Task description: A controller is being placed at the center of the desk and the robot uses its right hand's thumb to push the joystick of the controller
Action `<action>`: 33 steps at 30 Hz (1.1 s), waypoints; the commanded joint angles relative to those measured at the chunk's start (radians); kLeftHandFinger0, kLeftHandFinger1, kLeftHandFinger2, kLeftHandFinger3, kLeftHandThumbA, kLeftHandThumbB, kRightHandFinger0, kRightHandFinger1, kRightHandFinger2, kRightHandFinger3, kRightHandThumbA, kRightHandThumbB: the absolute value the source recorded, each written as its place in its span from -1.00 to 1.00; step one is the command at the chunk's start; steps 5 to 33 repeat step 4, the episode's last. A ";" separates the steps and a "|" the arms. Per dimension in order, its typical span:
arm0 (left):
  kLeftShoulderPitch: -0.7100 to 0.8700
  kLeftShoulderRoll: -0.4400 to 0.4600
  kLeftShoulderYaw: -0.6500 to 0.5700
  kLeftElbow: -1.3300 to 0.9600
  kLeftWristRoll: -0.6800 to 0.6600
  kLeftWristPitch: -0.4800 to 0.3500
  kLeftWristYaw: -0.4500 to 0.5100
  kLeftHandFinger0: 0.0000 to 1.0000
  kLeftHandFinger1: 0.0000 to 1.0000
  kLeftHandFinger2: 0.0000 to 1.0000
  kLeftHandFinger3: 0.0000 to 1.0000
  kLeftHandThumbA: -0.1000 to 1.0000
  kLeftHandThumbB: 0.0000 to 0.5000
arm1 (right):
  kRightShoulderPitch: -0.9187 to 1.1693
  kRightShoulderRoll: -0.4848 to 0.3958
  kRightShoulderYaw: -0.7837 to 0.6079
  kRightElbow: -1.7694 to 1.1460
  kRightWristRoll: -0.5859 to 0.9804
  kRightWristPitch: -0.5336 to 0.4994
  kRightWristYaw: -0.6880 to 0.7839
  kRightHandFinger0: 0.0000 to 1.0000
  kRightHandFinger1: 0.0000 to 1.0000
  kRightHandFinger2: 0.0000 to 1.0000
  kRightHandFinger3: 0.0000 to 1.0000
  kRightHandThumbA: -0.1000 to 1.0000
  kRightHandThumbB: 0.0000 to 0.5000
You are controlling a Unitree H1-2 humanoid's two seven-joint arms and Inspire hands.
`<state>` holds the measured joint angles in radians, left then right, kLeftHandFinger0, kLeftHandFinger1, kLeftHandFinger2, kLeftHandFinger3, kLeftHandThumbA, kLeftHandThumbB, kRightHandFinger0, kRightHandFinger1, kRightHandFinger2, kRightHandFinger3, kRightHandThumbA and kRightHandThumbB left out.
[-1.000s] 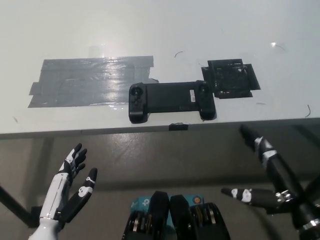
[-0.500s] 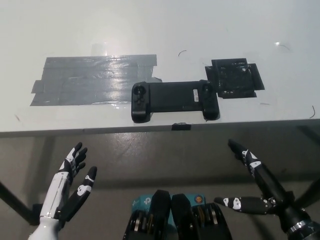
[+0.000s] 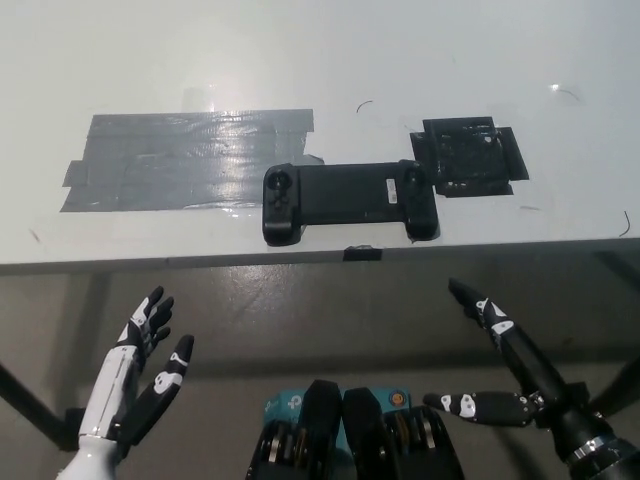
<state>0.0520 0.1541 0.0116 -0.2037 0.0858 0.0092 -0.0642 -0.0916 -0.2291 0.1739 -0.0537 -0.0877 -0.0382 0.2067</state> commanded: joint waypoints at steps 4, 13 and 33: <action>0.025 0.018 0.000 -0.008 -0.019 -0.034 -0.017 1.00 1.00 1.00 1.00 0.40 -0.40 | -0.008 -0.005 0.011 -0.004 -0.015 -0.040 0.013 1.00 1.00 1.00 1.00 1.00 0.45; 0.025 0.018 0.000 -0.008 -0.019 -0.034 -0.017 1.00 1.00 1.00 1.00 0.40 -0.40 | -0.008 -0.005 0.011 -0.004 -0.015 -0.040 0.013 1.00 1.00 1.00 1.00 1.00 0.45; 0.025 0.018 0.000 -0.008 -0.019 -0.034 -0.017 1.00 1.00 1.00 1.00 0.40 -0.40 | -0.008 -0.005 0.011 -0.004 -0.015 -0.040 0.013 1.00 1.00 1.00 1.00 1.00 0.45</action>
